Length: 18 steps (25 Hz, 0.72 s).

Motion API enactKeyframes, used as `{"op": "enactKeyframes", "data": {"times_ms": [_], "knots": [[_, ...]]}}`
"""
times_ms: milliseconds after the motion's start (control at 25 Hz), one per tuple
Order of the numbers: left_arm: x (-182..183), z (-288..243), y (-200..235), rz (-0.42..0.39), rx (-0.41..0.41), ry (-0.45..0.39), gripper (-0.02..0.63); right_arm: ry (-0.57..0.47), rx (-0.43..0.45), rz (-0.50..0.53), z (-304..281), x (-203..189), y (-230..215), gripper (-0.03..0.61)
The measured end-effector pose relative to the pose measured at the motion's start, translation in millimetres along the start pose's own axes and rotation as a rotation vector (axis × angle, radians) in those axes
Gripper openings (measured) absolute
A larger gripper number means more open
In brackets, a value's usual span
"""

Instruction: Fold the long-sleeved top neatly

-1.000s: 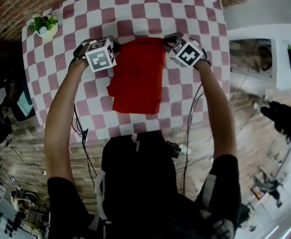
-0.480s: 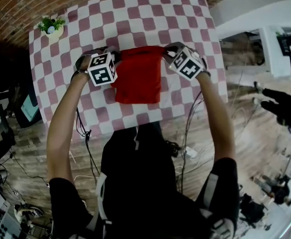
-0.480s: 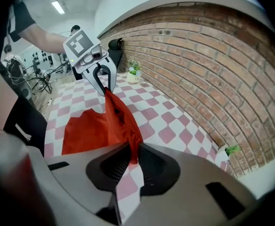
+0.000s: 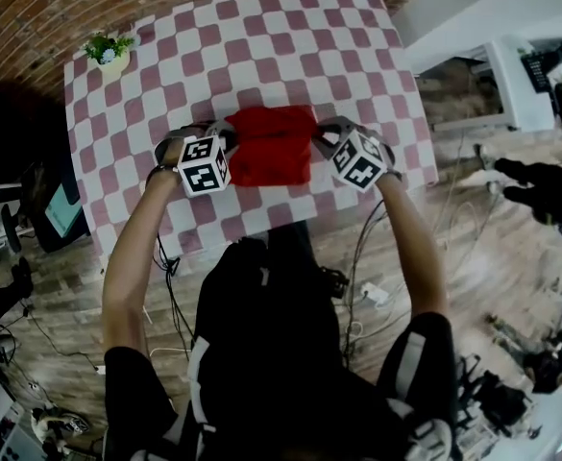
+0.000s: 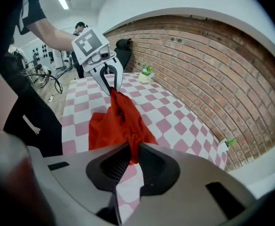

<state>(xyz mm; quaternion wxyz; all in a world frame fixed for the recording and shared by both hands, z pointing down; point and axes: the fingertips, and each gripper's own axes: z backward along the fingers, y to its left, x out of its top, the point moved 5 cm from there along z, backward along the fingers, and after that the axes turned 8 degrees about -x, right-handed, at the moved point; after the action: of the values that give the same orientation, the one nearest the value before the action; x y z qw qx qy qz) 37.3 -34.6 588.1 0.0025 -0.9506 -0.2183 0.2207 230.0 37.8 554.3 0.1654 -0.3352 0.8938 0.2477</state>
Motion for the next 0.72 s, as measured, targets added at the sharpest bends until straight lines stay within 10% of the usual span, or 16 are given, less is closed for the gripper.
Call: {"op": "enactKeyframes", "data": {"times_ms": [720], "knots": [[-19.7, -73.7, -101.8, -0.032, -0.096, 0.069, 0.046, 0.105, 0.065, 0.018, -24.3, -66.5, 124.1, 0.057]]}}
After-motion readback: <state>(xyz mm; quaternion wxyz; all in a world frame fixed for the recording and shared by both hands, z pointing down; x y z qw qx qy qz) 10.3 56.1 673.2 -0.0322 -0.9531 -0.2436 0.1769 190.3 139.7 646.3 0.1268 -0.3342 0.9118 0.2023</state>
